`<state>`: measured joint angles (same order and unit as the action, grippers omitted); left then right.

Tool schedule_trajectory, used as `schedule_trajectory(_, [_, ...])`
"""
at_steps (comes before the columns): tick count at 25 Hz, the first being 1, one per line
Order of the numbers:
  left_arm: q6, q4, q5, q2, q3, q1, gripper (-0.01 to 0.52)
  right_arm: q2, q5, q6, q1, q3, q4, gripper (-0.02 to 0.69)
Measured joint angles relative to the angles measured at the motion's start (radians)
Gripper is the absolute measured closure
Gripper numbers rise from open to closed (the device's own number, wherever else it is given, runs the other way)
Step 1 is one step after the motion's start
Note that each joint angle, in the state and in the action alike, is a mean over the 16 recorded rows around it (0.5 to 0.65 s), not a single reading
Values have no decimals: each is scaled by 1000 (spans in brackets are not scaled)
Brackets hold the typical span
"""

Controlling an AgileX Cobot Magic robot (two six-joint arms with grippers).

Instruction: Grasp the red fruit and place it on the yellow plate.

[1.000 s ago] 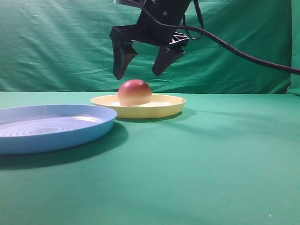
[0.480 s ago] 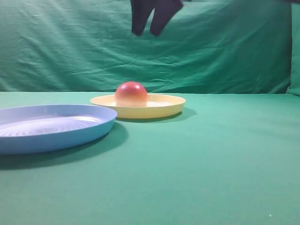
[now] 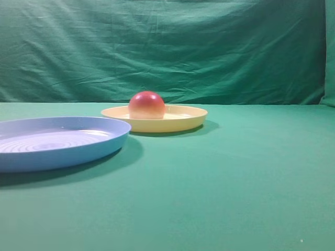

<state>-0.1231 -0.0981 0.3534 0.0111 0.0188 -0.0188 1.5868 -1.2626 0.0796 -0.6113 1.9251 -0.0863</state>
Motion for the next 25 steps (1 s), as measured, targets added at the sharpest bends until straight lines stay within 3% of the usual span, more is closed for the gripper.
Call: schedule_trajectory(25, [0, 0, 0, 0, 0, 0, 357, -1045, 349, -70, -1, -1095, 84, 665])
